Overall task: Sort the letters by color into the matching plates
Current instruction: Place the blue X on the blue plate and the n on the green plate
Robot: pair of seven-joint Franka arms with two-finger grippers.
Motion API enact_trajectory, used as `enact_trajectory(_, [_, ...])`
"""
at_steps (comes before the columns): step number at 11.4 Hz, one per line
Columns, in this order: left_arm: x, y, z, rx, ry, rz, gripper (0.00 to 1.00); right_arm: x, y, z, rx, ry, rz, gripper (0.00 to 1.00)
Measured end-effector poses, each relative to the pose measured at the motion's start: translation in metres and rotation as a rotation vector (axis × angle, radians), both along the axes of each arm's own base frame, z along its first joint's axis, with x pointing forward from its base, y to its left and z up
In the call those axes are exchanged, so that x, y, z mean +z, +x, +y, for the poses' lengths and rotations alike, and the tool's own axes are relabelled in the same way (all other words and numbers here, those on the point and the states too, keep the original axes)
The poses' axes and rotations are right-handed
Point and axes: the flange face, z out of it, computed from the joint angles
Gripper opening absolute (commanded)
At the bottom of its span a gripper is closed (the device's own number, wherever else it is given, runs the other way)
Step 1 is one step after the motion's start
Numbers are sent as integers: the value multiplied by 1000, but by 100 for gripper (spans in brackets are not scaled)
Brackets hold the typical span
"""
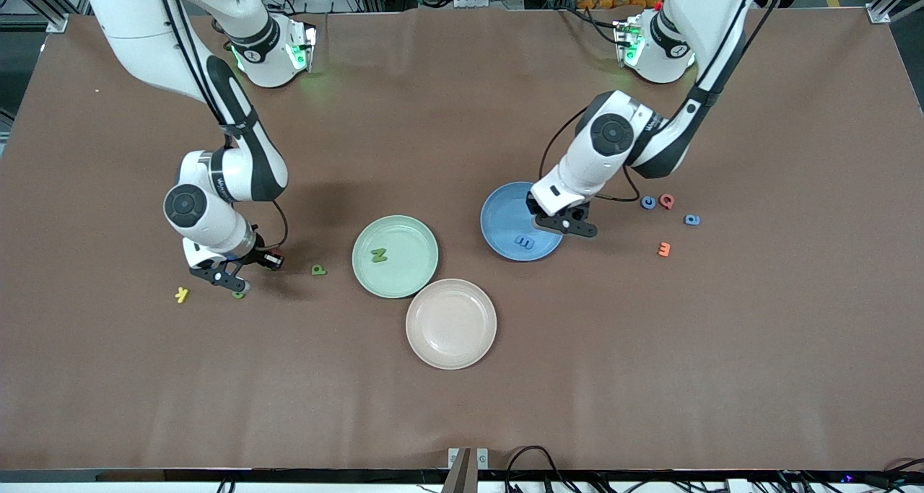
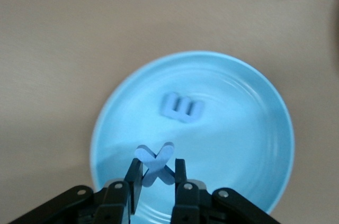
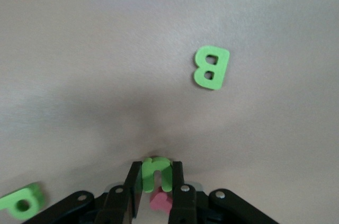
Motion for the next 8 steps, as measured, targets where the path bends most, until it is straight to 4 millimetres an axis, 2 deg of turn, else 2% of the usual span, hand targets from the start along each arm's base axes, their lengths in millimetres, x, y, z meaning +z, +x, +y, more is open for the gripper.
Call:
enact_trajectory(3, [-9,-17,-30,26,-5,26,0,45,32,9,18,15,13,15])
enact_trajectory(4, [-12,-20,-37,35,-6,33,22,53,37,11,19,18,3,15])
enact_trajectory(5, [-14,-21,-41,39,-5,35,78,55,38,13,23,19,1,15])
enact_trajectory(6, [-14,-20,-43,43,-3,33,100,54,38,18,30,21,2,15])
enact_trajectory(8, [-14,-18,-42,43,1,26,100,55,35,37,37,24,1,15])
